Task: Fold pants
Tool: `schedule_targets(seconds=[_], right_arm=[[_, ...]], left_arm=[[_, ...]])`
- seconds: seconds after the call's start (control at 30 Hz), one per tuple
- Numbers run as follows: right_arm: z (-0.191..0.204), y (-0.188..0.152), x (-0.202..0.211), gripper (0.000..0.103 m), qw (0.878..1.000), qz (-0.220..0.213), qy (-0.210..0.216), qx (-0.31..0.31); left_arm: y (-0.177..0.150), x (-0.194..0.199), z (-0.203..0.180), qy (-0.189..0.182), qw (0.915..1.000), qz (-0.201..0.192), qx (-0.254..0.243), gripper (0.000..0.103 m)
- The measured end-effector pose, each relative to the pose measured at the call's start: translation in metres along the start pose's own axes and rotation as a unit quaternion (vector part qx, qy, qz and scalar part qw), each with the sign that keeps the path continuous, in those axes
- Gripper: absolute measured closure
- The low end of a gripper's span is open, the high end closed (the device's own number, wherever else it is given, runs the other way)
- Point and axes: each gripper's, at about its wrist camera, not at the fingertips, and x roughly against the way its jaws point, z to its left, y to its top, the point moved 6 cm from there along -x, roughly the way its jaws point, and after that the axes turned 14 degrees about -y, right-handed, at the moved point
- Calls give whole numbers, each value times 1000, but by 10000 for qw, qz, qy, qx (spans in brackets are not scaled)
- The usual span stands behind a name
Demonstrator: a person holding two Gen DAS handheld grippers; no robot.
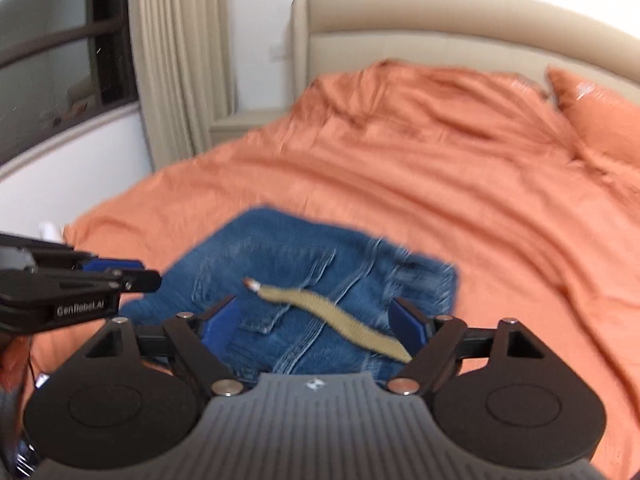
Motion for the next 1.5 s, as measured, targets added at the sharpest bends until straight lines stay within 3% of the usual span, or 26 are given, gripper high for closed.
schedule_targets(seconds=[0.17,0.27,0.33,0.4,0.5,0.6,0.87,1.17,1.5], right_arm=[[-12,13,68,22,9973,-629,-340,-147],[-15,13,103,22,9942,-915,-435,-366],[-17,9,128,22,9901,-1158,-566,-549],[-17,1,148,21,9853,-1336,-785,-713],[-18,-17,165,21,9806,-1419,-1067,-830],[-16,-33,164,21,9839,-1196,-994,-878],[-8,-61,138,21,9895,-717,-1010,-740],[-6,-76,124,21,9920,-453,-1023,-589],[0,-72,129,21,9934,-555,-872,-500]], left_arm=[[14,48,-27,204,9983,-531,-79,55],[20,81,-42,192,9953,-939,-132,34],[22,100,-49,253,9929,-1154,-116,15],[18,113,-54,339,9918,-1230,-25,8],[6,113,-58,483,9945,-934,-23,7],[-11,106,-59,743,9941,-781,-100,7],[-46,79,-54,713,9969,-144,296,8],[-66,71,-61,702,9968,113,368,8],[-63,74,-59,697,9967,81,407,8]])
